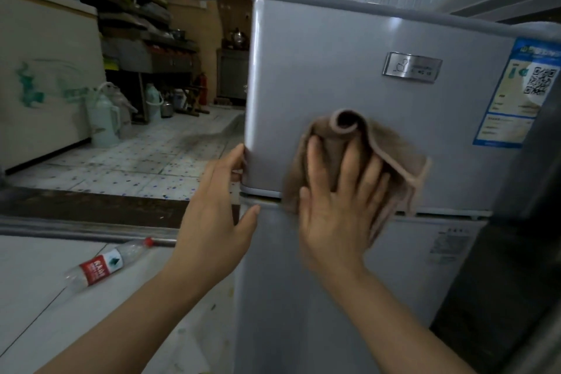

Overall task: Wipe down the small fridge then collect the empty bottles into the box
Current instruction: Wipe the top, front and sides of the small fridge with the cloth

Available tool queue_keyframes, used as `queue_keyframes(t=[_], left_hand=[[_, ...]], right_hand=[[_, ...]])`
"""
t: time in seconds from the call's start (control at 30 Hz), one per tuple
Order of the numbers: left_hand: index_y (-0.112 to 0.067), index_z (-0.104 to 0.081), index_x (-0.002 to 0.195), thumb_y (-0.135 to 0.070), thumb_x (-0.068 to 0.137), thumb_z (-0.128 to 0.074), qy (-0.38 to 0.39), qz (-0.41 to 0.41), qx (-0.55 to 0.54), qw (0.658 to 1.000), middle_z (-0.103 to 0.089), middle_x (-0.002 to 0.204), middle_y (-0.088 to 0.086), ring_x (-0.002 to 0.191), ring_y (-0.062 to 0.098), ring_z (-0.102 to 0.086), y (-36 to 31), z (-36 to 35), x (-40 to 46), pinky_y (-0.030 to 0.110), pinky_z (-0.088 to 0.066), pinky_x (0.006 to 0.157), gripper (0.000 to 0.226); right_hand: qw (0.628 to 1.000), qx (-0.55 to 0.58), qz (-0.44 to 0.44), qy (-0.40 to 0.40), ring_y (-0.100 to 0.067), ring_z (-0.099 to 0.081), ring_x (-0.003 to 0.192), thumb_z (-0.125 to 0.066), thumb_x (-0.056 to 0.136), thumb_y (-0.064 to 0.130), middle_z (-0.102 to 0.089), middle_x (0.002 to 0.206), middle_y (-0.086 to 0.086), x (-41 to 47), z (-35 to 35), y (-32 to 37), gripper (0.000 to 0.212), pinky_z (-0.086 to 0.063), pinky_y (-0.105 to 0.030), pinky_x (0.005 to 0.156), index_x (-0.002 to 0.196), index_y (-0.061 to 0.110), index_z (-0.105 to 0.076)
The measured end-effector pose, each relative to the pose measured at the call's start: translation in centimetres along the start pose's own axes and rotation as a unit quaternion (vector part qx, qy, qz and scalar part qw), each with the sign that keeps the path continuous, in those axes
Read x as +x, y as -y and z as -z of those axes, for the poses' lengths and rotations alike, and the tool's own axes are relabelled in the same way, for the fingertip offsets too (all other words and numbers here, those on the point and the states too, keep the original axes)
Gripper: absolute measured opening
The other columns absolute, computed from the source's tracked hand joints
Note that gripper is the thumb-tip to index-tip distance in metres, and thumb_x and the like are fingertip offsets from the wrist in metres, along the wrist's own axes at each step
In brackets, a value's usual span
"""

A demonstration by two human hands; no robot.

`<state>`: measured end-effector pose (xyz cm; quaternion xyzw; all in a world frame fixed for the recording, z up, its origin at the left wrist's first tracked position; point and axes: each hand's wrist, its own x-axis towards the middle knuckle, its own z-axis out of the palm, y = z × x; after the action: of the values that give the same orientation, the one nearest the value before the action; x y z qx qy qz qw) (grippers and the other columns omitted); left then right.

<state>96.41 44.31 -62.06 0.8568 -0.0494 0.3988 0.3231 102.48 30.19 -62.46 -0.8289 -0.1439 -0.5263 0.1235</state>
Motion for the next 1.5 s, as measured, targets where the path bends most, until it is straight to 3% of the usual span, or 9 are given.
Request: queue_keyframes(t=[0.2, 0.37, 0.5, 0.67, 0.8, 1.03, 1.17, 1.33, 1.5], left_hand=[[-0.03, -0.028, 0.141, -0.014, 0.082, -0.066, 0.011, 0.035, -0.052, 0.998, -0.044, 0.119, -0.029, 0.106, -0.028, -0.035, 1.0, 1.5, -0.9, 0.0, -0.033, 0.087, 0.072], [-0.033, -0.03, 0.139, -0.013, 0.081, -0.067, 0.017, 0.021, -0.024, 0.999, -0.042, 0.128, -0.022, 0.115, -0.014, -0.037, 2.4, 2.8, -2.1, 0.001, -0.026, 0.089, 0.072], [-0.034, -0.032, 0.137, -0.012, 0.081, -0.066, 0.004, 0.037, -0.034, 0.999, -0.041, 0.13, -0.019, 0.116, -0.005, -0.04, 3.1, 3.2, -2.4, 0.013, -0.029, 0.093, 0.07], [-0.034, -0.034, 0.135, -0.012, 0.08, -0.067, 0.0, 0.044, -0.037, 0.998, -0.039, 0.125, -0.022, 0.111, -0.007, -0.041, 4.1, 3.7, -2.8, -0.003, -0.029, 0.083, 0.068], [-0.031, -0.036, 0.133, -0.011, 0.08, -0.067, 0.005, 0.05, -0.039, 0.998, -0.04, 0.126, -0.02, 0.11, -0.007, -0.042, 4.4, 4.1, -2.9, 0.003, -0.029, 0.085, 0.065], [-0.03, -0.036, 0.133, -0.009, 0.08, -0.066, 0.016, 0.054, -0.034, 0.998, -0.041, 0.128, -0.015, 0.11, -0.003, -0.046, 4.7, 3.9, -2.8, 0.01, -0.033, 0.087, 0.064], [-0.029, -0.037, 0.133, -0.008, 0.081, -0.066, 0.014, 0.063, -0.043, 0.997, -0.043, 0.129, -0.012, 0.109, -0.003, -0.046, 4.4, 3.4, -3.0, 0.022, -0.043, 0.089, 0.063], [-0.029, -0.036, 0.132, -0.011, 0.081, -0.065, 0.028, 0.062, -0.034, 0.997, -0.042, 0.128, -0.015, 0.109, -0.004, -0.045, 3.7, 2.8, -3.3, 0.016, -0.036, 0.088, 0.061], [-0.029, -0.034, 0.133, -0.012, 0.082, -0.064, 0.033, 0.044, -0.021, 0.998, -0.041, 0.125, -0.018, 0.106, -0.005, -0.044, 2.7, 2.2, -2.4, 0.014, -0.035, 0.087, 0.061]], right_hand=[[0.989, -0.046, 0.137, 0.005, -0.032, -0.021, 0.133, -0.041, 0.085, 0.046, -0.018, 0.15, -0.005, 1.5, 0.6, -1.7, 0.062, -0.013, -0.05, 0.11, 0.145, 0.035, -0.027], [0.999, -0.05, -0.007, -0.009, -0.042, -0.013, 0.137, -0.04, 0.084, 0.046, -0.01, 0.153, -0.017, 0.8, 1.9, -9.1, 0.069, -0.016, -0.066, 0.109, 0.146, 0.024, -0.022], [0.999, -0.026, -0.019, -0.013, -0.05, -0.011, 0.137, -0.039, 0.085, 0.038, -0.01, 0.153, -0.027, 1.0, 0.5, -3.5, 0.068, -0.012, -0.068, 0.108, 0.148, 0.028, -0.016], [0.996, -0.003, 0.094, 0.003, -0.038, -0.003, 0.139, -0.043, 0.087, 0.039, -0.003, 0.154, -0.007, 2.1, 0.3, 1.5, 0.065, 0.0, -0.056, 0.111, 0.147, 0.033, -0.021], [0.99, 0.005, 0.139, 0.001, -0.038, -0.003, 0.138, -0.046, 0.088, 0.036, -0.005, 0.153, -0.004, 3.4, 0.1, 3.9, 0.058, -0.002, -0.054, 0.112, 0.144, 0.033, -0.035], [0.964, 0.037, 0.262, 0.02, -0.038, -0.033, 0.122, -0.049, 0.091, 0.021, -0.03, 0.141, -0.008, 0.1, -1.4, 3.9, 0.029, -0.036, -0.053, 0.093, 0.116, 0.014, -0.064], [0.968, 0.026, 0.247, 0.023, -0.038, -0.036, 0.113, -0.027, 0.099, 0.023, -0.054, 0.129, -0.018, -1.8, -1.7, 4.1, 0.042, -0.032, -0.049, 0.09, 0.115, 0.016, -0.066], [0.966, 0.013, 0.252, -0.05, -0.035, -0.062, 0.098, -0.049, 0.095, 0.021, -0.042, 0.121, -0.007, -2.4, -1.2, 1.6, 0.025, -0.037, -0.045, 0.084, 0.111, 0.023, -0.068], [0.974, 0.016, 0.21, -0.077, -0.041, -0.062, 0.095, -0.066, 0.085, 0.009, -0.044, 0.113, -0.009, -3.2, -0.1, -4.3, 0.034, -0.038, -0.051, 0.087, 0.115, 0.021, -0.055]])
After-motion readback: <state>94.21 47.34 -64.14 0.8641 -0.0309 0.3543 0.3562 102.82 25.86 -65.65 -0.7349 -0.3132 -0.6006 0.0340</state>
